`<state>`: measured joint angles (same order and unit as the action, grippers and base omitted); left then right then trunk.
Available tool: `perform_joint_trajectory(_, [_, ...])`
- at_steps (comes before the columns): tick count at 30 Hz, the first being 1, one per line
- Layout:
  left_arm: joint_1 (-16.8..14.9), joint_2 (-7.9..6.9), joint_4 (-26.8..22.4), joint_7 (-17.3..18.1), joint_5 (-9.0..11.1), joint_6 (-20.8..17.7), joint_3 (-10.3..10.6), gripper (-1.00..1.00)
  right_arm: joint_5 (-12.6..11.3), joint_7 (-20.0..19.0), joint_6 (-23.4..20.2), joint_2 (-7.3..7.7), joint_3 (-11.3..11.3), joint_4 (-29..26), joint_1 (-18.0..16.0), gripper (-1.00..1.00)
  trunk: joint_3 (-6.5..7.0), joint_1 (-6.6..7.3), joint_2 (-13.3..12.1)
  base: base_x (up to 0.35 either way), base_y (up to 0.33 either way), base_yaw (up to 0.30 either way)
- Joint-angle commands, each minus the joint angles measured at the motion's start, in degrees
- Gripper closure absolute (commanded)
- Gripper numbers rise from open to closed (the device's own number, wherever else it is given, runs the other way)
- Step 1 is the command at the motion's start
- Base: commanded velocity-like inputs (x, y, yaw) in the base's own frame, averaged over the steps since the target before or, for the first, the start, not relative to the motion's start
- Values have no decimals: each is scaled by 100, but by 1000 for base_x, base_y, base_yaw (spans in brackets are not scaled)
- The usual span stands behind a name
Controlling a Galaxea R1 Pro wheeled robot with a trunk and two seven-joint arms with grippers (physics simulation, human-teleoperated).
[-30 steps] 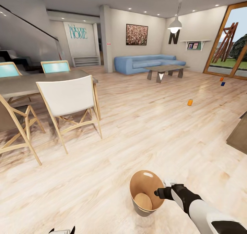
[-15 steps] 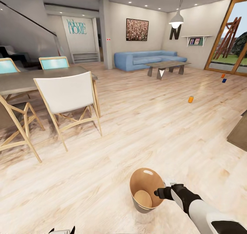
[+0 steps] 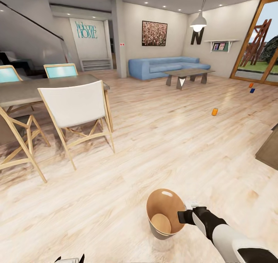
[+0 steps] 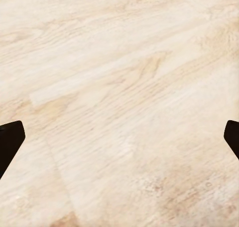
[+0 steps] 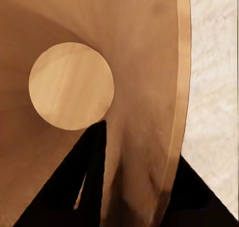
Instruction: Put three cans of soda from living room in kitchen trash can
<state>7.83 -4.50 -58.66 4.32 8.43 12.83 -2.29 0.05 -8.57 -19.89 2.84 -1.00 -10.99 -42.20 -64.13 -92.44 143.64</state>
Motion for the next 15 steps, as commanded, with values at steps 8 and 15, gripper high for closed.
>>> perform_joint_trajectory(8, [0, 1, -5, 6, -3, -3, 0, -100, -20, -13, 3, -4, -47, 2, 2, 100, 66, 7, -4, 0, 0, 0])
perform_joint_trajectory(15, [0, -1, -16, 7, 0, -13, -7, -100, -22, -18, 26, 5, -41, 2, 8, 100, 221, 25, -14, 0, 0, 0])
